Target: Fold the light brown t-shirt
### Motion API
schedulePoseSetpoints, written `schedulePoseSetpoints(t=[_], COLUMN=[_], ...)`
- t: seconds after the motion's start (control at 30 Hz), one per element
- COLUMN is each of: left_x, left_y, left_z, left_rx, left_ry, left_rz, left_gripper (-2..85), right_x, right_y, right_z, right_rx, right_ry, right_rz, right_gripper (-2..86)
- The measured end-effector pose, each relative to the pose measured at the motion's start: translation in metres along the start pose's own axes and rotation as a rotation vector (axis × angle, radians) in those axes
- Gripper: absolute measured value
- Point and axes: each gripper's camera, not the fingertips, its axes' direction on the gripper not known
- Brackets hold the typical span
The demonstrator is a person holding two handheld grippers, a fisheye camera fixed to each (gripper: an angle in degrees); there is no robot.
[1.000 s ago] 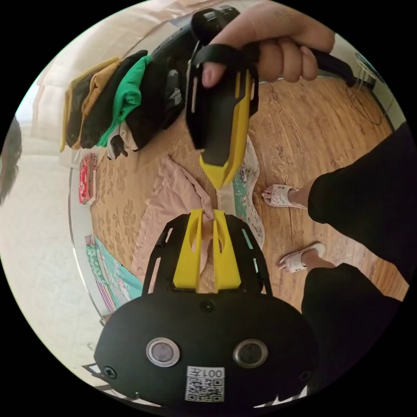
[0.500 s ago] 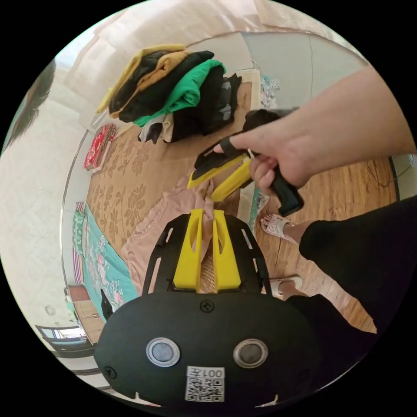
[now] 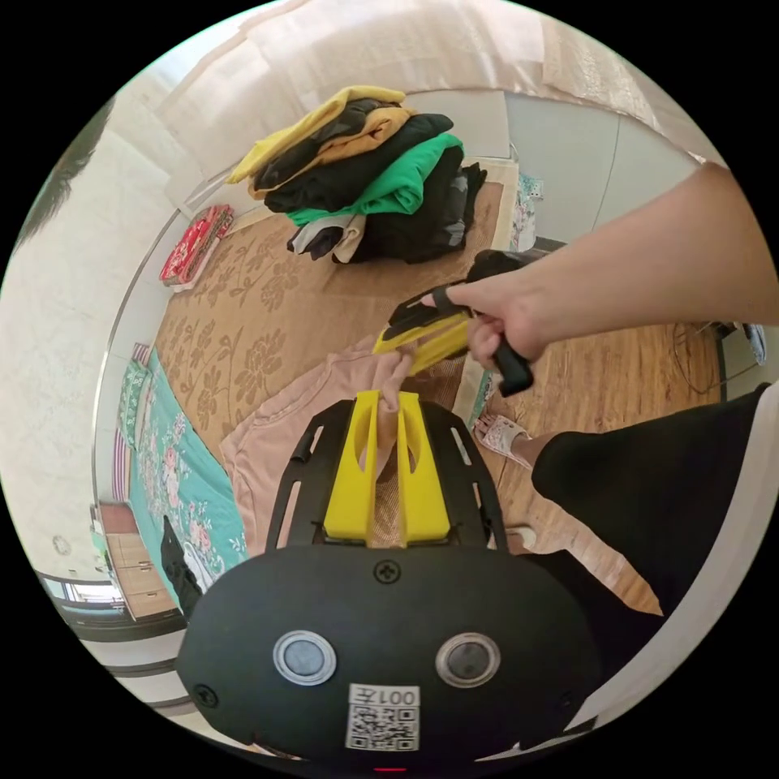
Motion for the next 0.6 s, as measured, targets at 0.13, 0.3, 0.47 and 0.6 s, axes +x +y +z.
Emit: schedulePoseSetpoints(t=[0.13, 0.3, 0.47, 0.6], left_x=[-0.036, -0.099, -0.168, -0.263], left_y=[0.013, 0.031, 0.055, 0.097], left_z=[-0.007, -0.011, -0.021, -0.027], left_rx=[-0.01, -0.069, -0.039, 0.081], left_ry=[0.016, 0.105, 0.315, 0.572], left_rz=[-0.01, -0.071, -0.142, -0.3], left_gripper=[-0.4, -0.5, -0.6, -0.8], right_x=[-0.024, -0.072, -0.144, -0.228], right_y=[-0.023, -0.018, 0.011, 0.035], right_z=[0.009, -0.004, 0.009, 0.063], right_rx=[0.04, 0.105, 0.06, 0.023], right_ry=[-0.101, 0.045, 0.291, 0.42], right_rz=[-0.024, -0.057, -0.128, -0.292], right_gripper=[2.0, 0.9, 0.6, 0.8])
